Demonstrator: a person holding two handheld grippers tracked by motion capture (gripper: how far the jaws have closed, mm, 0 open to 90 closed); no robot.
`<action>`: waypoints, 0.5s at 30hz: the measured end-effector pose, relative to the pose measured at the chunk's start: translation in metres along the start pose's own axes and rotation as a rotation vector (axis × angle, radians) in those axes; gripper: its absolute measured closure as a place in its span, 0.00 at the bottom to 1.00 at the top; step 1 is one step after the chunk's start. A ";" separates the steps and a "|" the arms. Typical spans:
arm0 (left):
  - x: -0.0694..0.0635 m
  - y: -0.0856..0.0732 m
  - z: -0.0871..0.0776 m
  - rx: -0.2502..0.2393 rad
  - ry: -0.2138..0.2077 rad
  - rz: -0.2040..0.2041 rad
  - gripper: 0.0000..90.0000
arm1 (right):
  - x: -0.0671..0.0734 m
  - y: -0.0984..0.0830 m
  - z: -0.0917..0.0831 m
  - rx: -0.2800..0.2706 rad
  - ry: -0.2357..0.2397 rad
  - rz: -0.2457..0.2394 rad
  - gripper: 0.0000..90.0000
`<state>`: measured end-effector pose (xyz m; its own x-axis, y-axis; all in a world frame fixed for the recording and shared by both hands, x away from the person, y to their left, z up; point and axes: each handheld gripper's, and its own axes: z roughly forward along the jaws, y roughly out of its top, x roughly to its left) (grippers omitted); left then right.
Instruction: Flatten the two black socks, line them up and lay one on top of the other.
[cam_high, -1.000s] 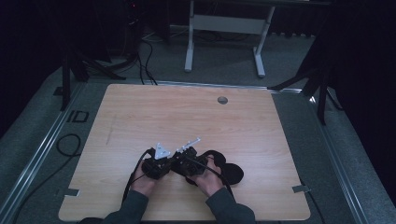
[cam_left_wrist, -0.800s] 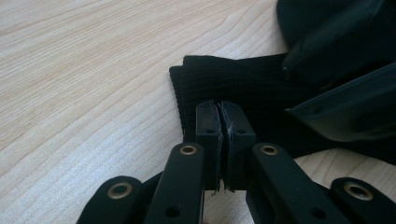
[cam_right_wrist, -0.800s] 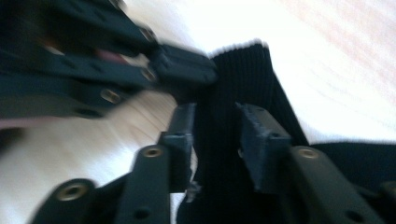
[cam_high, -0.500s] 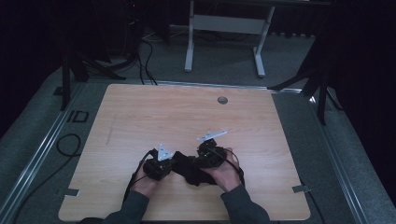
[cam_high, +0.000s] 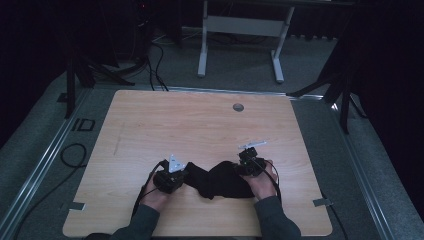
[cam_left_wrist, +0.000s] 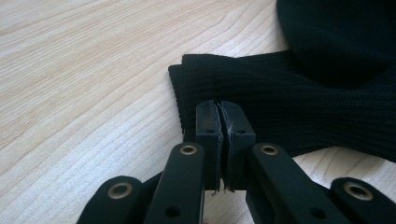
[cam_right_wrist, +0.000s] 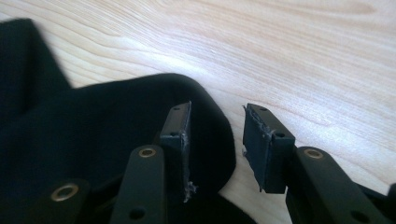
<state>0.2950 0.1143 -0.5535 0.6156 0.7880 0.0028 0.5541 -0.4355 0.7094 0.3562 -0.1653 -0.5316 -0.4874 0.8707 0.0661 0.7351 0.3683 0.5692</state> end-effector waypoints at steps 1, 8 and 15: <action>0.000 0.000 0.000 0.000 0.000 0.000 0.97 | -0.001 -0.001 0.004 0.003 -0.002 0.005 0.68; 0.000 0.000 0.000 0.000 0.000 0.002 0.97 | 0.000 -0.002 0.014 0.013 -0.024 -0.005 0.71; -0.001 -0.001 0.000 -0.001 0.001 0.002 0.97 | 0.010 -0.002 0.012 0.033 -0.047 -0.036 0.95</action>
<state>0.2939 0.1141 -0.5536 0.6161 0.7876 0.0052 0.5523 -0.4367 0.7101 0.3559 -0.1533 -0.5421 -0.4921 0.8705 0.0071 0.7330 0.4099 0.5429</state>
